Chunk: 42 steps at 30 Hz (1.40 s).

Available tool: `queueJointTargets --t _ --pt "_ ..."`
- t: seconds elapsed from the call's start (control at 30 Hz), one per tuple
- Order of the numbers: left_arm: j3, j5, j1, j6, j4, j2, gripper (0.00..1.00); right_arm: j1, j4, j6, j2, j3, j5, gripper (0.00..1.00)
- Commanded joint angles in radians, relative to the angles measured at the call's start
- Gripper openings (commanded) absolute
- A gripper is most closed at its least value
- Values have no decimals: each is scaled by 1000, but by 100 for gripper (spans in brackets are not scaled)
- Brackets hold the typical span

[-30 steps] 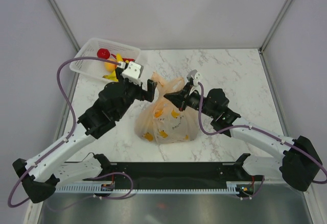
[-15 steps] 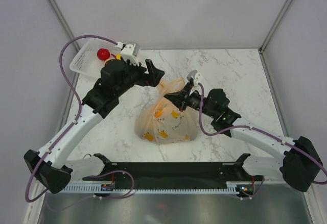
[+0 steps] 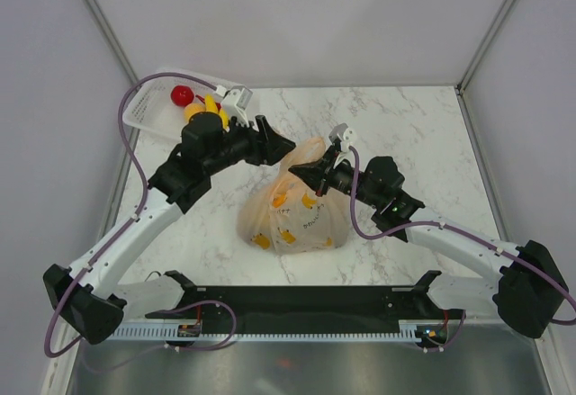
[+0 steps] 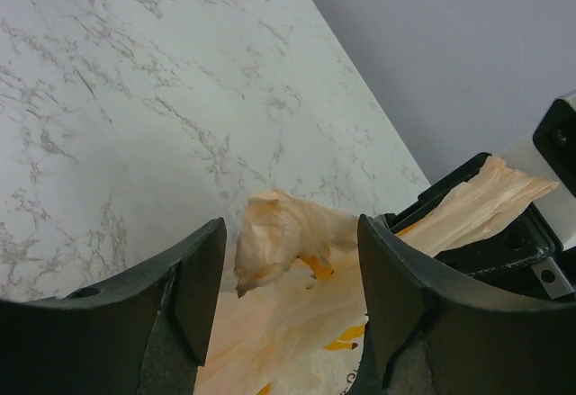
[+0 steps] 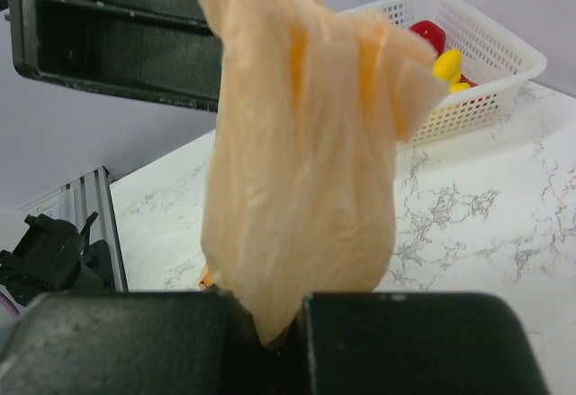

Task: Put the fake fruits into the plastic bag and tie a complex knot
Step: Tie the plastic bag at the center of the board.

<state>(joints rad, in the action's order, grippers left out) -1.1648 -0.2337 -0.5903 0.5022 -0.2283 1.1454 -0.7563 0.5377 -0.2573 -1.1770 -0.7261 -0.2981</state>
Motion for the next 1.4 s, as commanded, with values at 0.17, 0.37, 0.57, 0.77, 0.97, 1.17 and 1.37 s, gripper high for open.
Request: queueJointTargets --t 0.17,0.37,0.57,0.77,0.97,1.17,1.37 --pt "79 -49 -22 62 63 -68 34 3 45 0 25 2 -6 0" --pt "164 7 -37 26 122 -141 2 3 45 -13 33 14 11 3" --pt "211 69 -58 -20 139 -210 2 3 35 -26 56 45 56 9" --pt "292 68 -83 -67 222 -282 2 3 11 -31 65 59 85 14" --pt "336 19 -108 -99 299 -306 2 3 15 -36 57 76 74 19" --pt "408 -85 -172 -217 371 -329 2 3 8 -54 54 71 99 0" --pt "499 -141 -236 -342 371 -361 2 3 -25 -68 40 34 106 0"
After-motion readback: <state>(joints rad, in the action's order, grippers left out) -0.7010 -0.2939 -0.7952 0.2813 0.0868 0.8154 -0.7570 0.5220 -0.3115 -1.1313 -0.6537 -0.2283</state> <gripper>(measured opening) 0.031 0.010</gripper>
